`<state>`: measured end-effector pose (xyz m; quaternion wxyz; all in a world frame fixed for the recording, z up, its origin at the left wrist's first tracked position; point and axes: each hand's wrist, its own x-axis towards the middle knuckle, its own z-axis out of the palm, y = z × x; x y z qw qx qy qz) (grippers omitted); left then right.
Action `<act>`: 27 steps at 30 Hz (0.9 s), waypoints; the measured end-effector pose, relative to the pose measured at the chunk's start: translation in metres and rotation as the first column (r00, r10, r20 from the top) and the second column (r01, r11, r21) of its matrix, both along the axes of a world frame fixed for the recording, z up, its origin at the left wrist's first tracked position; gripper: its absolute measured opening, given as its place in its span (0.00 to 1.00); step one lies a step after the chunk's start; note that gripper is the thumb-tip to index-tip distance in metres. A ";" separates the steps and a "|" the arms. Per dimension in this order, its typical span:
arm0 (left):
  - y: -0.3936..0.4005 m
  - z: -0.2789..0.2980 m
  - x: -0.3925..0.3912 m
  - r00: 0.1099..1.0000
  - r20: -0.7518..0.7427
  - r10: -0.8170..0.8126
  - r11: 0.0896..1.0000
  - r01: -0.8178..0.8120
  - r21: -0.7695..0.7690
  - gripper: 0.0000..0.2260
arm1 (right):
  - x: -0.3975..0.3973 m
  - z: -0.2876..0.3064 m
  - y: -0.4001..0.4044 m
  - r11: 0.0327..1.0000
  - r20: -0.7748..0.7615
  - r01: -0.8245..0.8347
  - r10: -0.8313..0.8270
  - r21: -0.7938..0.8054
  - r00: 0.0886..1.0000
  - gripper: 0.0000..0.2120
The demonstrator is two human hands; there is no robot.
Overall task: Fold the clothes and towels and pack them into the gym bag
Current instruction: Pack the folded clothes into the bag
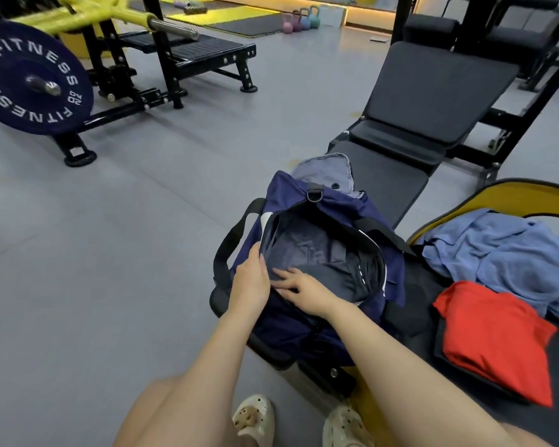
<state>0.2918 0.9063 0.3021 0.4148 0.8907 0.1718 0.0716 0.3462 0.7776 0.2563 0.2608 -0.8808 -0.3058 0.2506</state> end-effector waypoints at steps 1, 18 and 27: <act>0.002 0.003 0.000 1.000 0.021 -0.006 1.000 0.006 0.017 0.17 | -0.001 0.000 -0.004 0.999 -0.026 -0.045 0.046 0.020 0.999 0.17; -0.008 -0.019 -0.016 0.965 -0.166 -0.205 0.979 0.199 -0.053 0.34 | -0.019 0.001 -0.019 0.998 -0.014 -0.061 0.062 0.025 0.998 0.19; -0.025 -0.015 -0.007 0.957 -0.181 -0.226 0.960 0.251 0.125 0.34 | -0.028 0.028 -0.099 0.969 0.412 0.217 -0.245 0.114 0.877 0.19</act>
